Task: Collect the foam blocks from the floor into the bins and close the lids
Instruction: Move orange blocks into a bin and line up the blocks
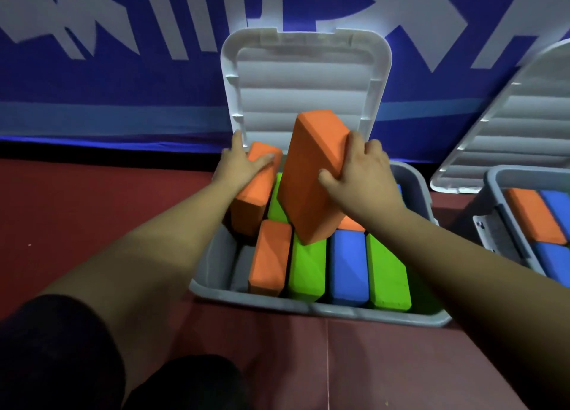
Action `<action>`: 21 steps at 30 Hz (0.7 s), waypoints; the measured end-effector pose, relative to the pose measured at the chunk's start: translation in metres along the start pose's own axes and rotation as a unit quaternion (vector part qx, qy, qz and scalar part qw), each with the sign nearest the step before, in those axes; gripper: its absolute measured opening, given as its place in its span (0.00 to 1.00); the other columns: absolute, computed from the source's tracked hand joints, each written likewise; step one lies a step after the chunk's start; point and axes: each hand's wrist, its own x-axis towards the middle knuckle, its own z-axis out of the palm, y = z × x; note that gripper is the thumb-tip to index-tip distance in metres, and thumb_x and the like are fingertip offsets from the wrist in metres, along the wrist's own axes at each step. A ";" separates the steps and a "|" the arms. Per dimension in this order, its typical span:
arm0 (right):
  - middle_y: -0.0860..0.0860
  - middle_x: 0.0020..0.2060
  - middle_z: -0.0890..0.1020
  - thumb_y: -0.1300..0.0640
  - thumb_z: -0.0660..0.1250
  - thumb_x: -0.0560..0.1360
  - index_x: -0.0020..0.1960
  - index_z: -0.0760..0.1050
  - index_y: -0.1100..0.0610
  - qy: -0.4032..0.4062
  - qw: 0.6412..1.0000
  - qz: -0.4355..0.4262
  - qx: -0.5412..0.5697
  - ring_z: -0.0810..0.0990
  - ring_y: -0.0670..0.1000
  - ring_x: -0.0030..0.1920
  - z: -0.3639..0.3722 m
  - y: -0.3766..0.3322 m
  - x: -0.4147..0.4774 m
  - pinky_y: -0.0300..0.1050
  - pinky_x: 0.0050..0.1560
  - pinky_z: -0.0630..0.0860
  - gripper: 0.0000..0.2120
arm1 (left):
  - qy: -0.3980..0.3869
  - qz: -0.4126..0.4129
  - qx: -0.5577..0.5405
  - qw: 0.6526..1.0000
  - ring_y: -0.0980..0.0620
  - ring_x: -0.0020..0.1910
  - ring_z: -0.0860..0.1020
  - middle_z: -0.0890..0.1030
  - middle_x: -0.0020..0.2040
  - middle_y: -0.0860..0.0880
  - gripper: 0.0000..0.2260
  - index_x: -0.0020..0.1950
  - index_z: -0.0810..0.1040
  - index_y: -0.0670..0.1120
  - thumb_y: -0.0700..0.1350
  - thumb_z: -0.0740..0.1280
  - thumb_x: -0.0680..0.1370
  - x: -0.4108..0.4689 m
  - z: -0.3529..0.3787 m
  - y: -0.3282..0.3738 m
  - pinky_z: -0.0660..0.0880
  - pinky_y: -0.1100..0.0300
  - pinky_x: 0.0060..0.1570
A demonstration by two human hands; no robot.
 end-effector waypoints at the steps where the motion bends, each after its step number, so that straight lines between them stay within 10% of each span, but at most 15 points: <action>1: 0.64 0.56 0.71 0.46 0.66 0.75 0.70 0.62 0.63 0.002 1.000 0.005 0.001 0.70 0.66 0.57 0.001 0.002 -0.001 0.55 0.59 0.66 0.31 | -0.045 0.015 -0.006 0.999 0.40 0.66 0.73 0.71 0.70 0.39 0.39 0.78 0.56 0.50 0.57 0.73 0.73 0.001 0.006 -0.007 0.70 0.56 0.60; 14: 0.61 0.58 0.69 0.43 0.62 0.78 0.77 0.58 0.41 -0.008 1.000 -0.018 -0.010 0.72 0.66 0.58 0.003 -0.006 -0.002 0.55 0.55 0.73 0.30 | -0.191 -0.003 0.097 0.977 0.44 0.80 0.49 0.49 0.80 0.38 0.29 0.81 0.50 0.46 0.47 0.59 0.84 -0.020 0.043 -0.083 0.50 0.60 0.74; 21: 0.56 0.57 0.70 0.38 0.61 0.77 0.74 0.61 0.37 0.026 0.994 -0.008 0.104 0.75 0.63 0.58 -0.024 -0.061 0.006 0.55 0.58 0.73 0.26 | -0.023 -0.013 -0.206 0.978 0.45 0.48 0.80 0.80 0.49 0.43 0.11 0.50 0.77 0.52 0.56 0.59 0.82 -0.041 -0.038 -0.002 0.78 0.52 0.49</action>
